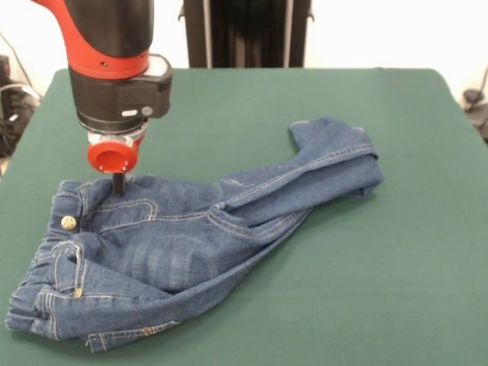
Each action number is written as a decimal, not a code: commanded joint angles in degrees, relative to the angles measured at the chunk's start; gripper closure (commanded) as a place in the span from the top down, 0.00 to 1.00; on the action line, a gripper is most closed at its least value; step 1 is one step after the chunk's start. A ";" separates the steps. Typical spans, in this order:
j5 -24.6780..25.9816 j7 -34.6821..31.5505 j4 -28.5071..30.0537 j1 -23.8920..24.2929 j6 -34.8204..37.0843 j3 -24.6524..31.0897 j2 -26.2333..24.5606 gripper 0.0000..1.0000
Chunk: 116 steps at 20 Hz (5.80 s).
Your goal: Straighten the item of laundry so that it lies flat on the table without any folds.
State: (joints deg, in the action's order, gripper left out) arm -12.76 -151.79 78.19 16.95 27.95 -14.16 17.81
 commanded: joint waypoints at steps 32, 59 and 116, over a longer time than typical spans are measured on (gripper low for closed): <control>11.28 3.56 7.38 5.54 6.40 1.85 4.51 0.00; 12.80 1.84 6.13 6.73 1.24 4.96 0.58 0.00; 4.21 -10.35 -4.70 -8.19 10.94 1.81 -1.74 1.00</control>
State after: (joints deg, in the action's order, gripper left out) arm -5.03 -151.79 74.26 11.33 32.18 -15.71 21.47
